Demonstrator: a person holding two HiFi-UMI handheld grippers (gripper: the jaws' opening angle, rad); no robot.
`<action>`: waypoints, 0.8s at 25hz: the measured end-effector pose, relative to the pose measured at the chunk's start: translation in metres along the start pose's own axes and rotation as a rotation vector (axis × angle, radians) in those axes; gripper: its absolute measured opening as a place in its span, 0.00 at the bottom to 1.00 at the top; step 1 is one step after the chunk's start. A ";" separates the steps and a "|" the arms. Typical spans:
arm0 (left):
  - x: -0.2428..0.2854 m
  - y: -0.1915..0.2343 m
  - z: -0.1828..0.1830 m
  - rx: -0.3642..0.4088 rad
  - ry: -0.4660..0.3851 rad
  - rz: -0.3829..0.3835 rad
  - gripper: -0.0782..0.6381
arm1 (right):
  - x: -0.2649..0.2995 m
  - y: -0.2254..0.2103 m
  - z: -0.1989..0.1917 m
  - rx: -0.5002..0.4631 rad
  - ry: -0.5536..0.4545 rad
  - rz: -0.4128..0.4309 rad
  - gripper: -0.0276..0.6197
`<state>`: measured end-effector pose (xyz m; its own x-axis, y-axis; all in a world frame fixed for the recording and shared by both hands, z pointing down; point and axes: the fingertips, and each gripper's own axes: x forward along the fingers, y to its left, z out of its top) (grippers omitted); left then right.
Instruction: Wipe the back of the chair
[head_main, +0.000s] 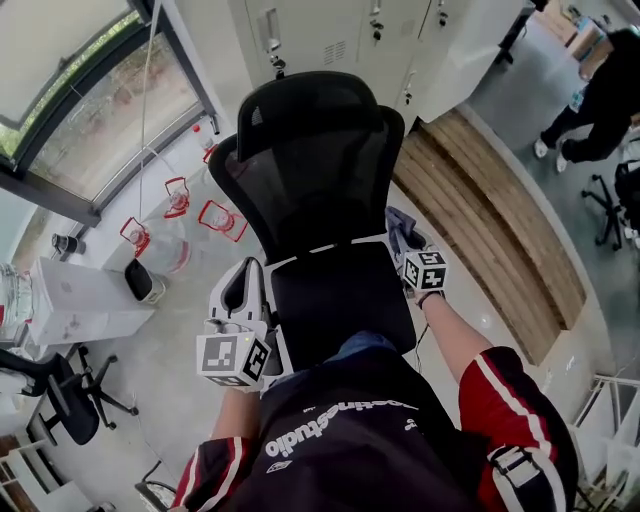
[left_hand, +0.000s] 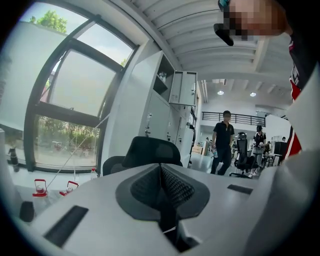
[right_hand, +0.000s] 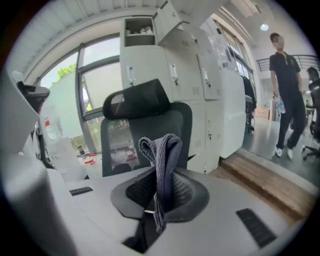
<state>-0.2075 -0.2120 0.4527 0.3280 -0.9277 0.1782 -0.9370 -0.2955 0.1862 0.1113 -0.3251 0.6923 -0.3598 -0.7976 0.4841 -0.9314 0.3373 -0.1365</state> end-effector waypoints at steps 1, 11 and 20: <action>-0.001 0.003 0.003 -0.001 -0.004 -0.001 0.15 | -0.012 0.016 0.019 -0.031 -0.019 0.013 0.13; -0.003 -0.003 0.016 -0.031 -0.038 -0.025 0.15 | -0.109 0.149 0.148 -0.110 -0.222 0.221 0.13; -0.014 -0.042 0.023 0.002 -0.056 -0.050 0.15 | -0.158 0.147 0.166 -0.120 -0.256 0.268 0.13</action>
<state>-0.1754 -0.1919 0.4200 0.3669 -0.9232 0.1145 -0.9200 -0.3419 0.1914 0.0225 -0.2327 0.4522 -0.6059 -0.7668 0.2120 -0.7948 0.5950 -0.1193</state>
